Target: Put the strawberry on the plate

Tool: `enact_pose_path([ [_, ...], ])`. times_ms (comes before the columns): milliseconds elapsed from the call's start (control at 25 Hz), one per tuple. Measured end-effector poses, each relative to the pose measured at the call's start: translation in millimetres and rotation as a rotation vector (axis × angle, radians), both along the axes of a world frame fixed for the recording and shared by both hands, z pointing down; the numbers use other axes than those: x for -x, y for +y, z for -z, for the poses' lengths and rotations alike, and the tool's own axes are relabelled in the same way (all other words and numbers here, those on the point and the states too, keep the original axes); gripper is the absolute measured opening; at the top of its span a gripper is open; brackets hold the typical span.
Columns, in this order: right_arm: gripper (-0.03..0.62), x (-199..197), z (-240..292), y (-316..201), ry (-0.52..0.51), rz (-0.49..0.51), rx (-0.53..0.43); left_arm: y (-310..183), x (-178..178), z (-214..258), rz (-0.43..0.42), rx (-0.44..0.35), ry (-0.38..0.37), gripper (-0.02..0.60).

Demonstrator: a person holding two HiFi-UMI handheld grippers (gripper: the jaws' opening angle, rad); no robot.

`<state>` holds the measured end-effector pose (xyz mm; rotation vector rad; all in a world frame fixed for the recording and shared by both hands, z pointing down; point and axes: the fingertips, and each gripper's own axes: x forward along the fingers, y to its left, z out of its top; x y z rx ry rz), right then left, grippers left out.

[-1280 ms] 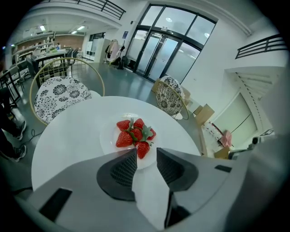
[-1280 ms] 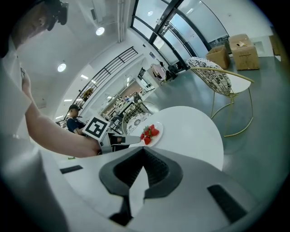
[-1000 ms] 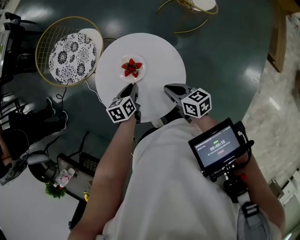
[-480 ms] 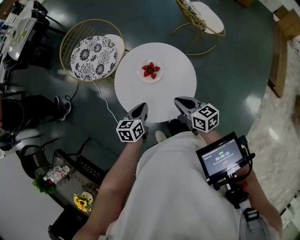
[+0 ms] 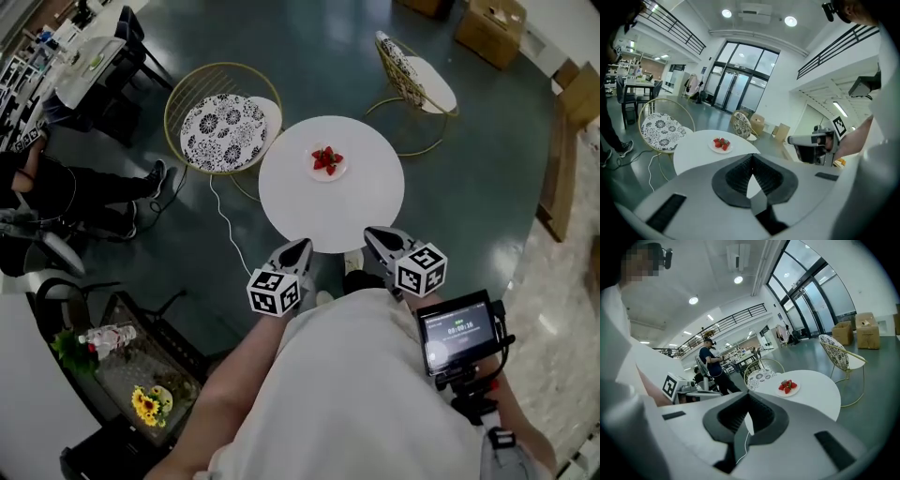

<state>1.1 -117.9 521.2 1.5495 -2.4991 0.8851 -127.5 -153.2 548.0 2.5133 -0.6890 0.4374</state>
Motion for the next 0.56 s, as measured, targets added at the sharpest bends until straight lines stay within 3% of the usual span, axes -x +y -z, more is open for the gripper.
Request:
enact_pose_path([
  [320, 0.006, -1, 0, -10, -0.003, -0.009, -0.055, 1, -1, -12, -0.009, -0.010, -0.015, 0.006],
  [560, 0.006, 2, -1, 35, 0.001, -0.035, -0.055, 30, -3, -14, -0.026, -0.018, -0.008, 0.008],
])
